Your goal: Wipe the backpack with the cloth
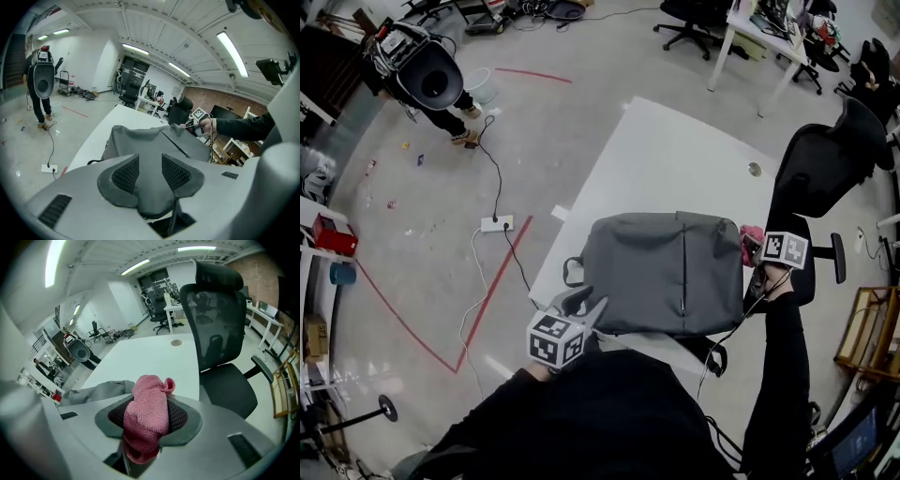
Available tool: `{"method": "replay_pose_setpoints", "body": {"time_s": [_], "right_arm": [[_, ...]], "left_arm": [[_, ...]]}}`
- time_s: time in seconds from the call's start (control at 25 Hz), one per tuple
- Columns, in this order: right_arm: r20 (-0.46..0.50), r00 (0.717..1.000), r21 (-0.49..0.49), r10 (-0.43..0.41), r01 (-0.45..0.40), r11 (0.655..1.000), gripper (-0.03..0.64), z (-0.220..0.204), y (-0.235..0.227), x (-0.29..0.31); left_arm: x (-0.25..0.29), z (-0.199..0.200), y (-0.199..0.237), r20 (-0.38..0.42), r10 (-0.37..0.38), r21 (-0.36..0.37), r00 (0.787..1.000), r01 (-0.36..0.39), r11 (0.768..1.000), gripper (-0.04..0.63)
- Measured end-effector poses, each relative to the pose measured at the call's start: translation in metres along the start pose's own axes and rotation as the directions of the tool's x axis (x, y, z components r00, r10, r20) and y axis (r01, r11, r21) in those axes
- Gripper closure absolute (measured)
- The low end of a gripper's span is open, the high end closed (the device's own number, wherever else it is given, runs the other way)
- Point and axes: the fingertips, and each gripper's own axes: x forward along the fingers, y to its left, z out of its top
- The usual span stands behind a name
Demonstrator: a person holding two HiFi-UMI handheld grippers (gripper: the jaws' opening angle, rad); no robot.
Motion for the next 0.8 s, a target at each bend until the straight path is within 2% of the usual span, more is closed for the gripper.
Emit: {"method": "replay_pose_setpoints", "body": {"time_s": [0.16, 0.28, 0.36, 0.44, 0.52, 0.56, 0.72, 0.8], "right_arm": [[-0.095, 0.995, -0.040, -0.009, 0.005, 0.999, 0.454, 0.022, 0.011, 0.018], [-0.163, 0.985, -0.181, -0.052, 0.022, 0.983, 0.454, 0.046, 0.036, 0.038], [-0.225, 0.968, -0.345, -0.109, 0.026, 0.938, 0.454, 0.054, 0.062, 0.058], [-0.282, 0.943, -0.516, -0.177, 0.007, 0.857, 0.454, 0.054, 0.095, 0.081], [-0.324, 0.923, -0.636, -0.208, -0.049, 0.770, 0.454, 0.047, 0.136, 0.106], [-0.347, 0.917, -0.663, -0.195, -0.093, 0.743, 0.454, 0.041, 0.161, 0.118], [-0.430, 0.902, -0.666, -0.049, -0.280, 0.692, 0.454, 0.002, 0.275, 0.157], [-0.448, 0.894, -0.669, 0.027, -0.355, 0.653, 0.454, -0.019, 0.335, 0.167]], "left_arm": [[-0.018, -0.004, 0.047, 0.001, 0.023, -0.049, 1.000, -0.023, 0.999, 0.436], [-0.027, -0.008, 0.078, 0.007, 0.039, -0.098, 0.999, -0.038, 0.994, 0.436], [-0.031, -0.011, 0.097, 0.009, 0.048, -0.124, 0.999, -0.047, 0.991, 0.436], [-0.036, -0.014, 0.117, 0.007, 0.056, -0.144, 0.998, -0.054, 0.988, 0.436], [-0.042, -0.018, 0.134, 0.005, 0.065, -0.165, 0.998, -0.064, 0.984, 0.436], [-0.045, -0.019, 0.141, 0.004, 0.071, -0.176, 0.998, -0.069, 0.982, 0.436], [-0.055, -0.024, 0.168, 0.012, 0.089, -0.207, 0.996, -0.084, 0.975, 0.436], [-0.060, -0.024, 0.181, 0.020, 0.100, -0.217, 0.995, -0.093, 0.972, 0.436]]}}
